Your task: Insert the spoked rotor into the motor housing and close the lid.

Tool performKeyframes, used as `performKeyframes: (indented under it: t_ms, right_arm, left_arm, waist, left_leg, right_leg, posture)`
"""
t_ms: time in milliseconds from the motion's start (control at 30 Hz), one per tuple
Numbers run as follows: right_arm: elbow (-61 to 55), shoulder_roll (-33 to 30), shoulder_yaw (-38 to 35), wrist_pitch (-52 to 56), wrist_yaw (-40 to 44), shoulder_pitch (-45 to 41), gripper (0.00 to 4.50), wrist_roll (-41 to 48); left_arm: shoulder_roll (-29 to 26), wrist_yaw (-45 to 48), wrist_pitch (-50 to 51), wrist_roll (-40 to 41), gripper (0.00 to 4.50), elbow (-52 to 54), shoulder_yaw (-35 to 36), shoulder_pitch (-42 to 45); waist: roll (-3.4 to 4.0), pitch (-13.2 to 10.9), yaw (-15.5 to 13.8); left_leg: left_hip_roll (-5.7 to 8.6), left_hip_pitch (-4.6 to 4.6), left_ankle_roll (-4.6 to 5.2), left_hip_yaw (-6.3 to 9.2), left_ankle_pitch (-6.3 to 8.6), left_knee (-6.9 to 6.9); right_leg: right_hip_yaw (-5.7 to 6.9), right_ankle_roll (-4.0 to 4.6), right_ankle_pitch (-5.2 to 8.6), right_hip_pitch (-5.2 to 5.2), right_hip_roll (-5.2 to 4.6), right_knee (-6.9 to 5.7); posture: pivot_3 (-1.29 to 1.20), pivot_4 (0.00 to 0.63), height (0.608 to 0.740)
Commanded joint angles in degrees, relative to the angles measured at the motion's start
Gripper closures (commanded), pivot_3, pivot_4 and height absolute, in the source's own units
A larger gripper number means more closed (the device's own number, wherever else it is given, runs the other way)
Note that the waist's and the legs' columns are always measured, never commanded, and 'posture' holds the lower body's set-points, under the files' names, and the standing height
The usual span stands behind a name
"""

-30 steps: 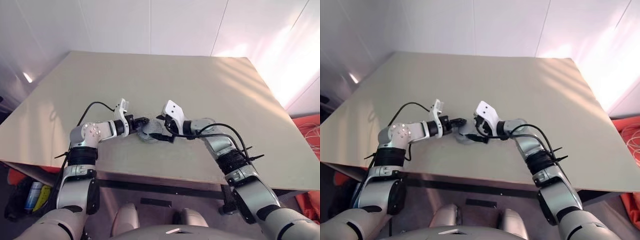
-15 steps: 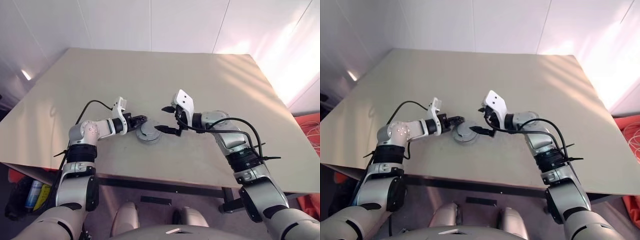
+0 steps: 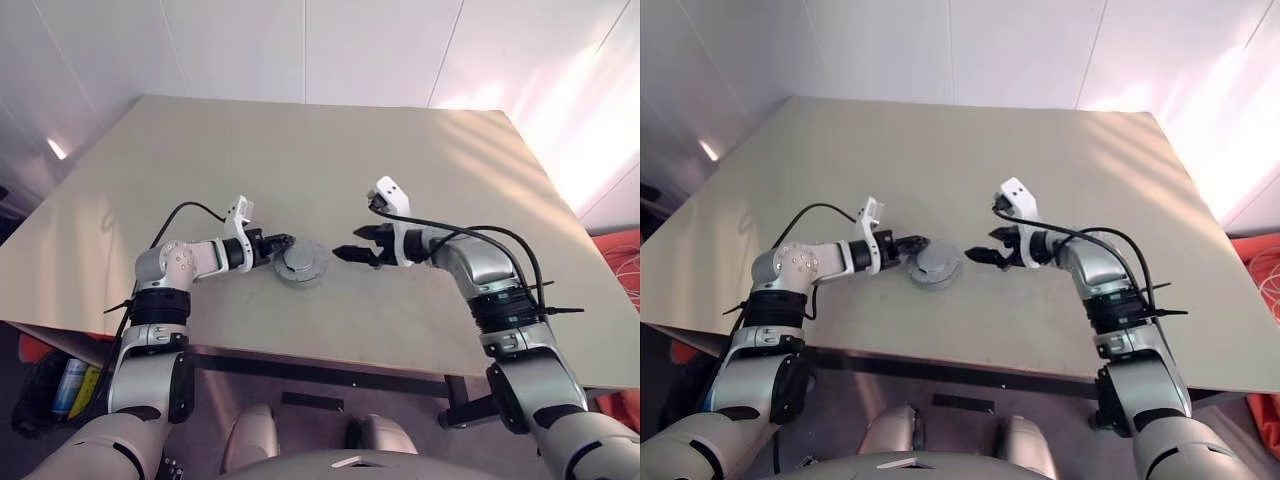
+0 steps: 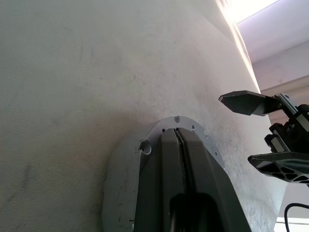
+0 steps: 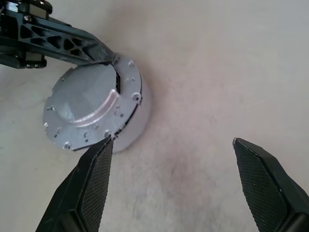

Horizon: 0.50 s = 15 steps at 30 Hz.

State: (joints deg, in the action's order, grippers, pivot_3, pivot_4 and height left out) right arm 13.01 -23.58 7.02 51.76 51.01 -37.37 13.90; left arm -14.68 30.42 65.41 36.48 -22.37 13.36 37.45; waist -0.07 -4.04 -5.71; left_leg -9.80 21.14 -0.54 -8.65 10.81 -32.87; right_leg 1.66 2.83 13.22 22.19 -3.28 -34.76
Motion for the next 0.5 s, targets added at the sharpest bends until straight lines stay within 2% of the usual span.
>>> performKeyframes:
  t_ms: [33, 200, 500]
  right_arm:
    - [-0.92, -1.11, -2.7, 5.58, -0.96, -2.66, 0.03, 2.77]
    - [0.22, 0.14, -5.71, 12.64, -3.39, -3.72, 0.03, 5.76]
    - [4.22, 8.64, -16.02, 30.41, -14.41, -5.24, 0.03, 10.2]
  left_arm:
    - [-0.68, 0.28, 0.05, 0.34, 4.5, 0.41, 0.57, -0.04]
    - [-1.25, 0.54, 0.19, 0.49, 4.5, 0.64, 0.77, -0.2]
    - [-2.22, 0.66, -0.4, 0.17, 4.5, -0.02, 0.92, 0.4]
  waist:
    - [0.0, 0.0, 0.03]
    - [0.0, 0.0, 0.03]
    - [0.0, 0.01, -0.06]
  left_leg:
    - [0.0, 0.0, -0.01, 0.0, 0.0, -0.02]
    - [-0.02, -0.04, -0.06, 0.0, -0.03, -0.1]
    - [-0.01, -0.06, -0.09, 0.01, -0.05, -0.13]
  right_leg:
    - [0.0, 0.0, 0.0, 0.0, 0.0, -0.01]
    - [0.0, 0.0, -0.01, -0.01, 0.0, -0.1]
    - [0.0, 0.01, -0.01, -0.03, 0.0, -0.15]
  posture:
    - [0.0, 0.0, 0.74]
    - [0.0, 0.0, 0.74]
    - [0.0, 0.0, 0.74]
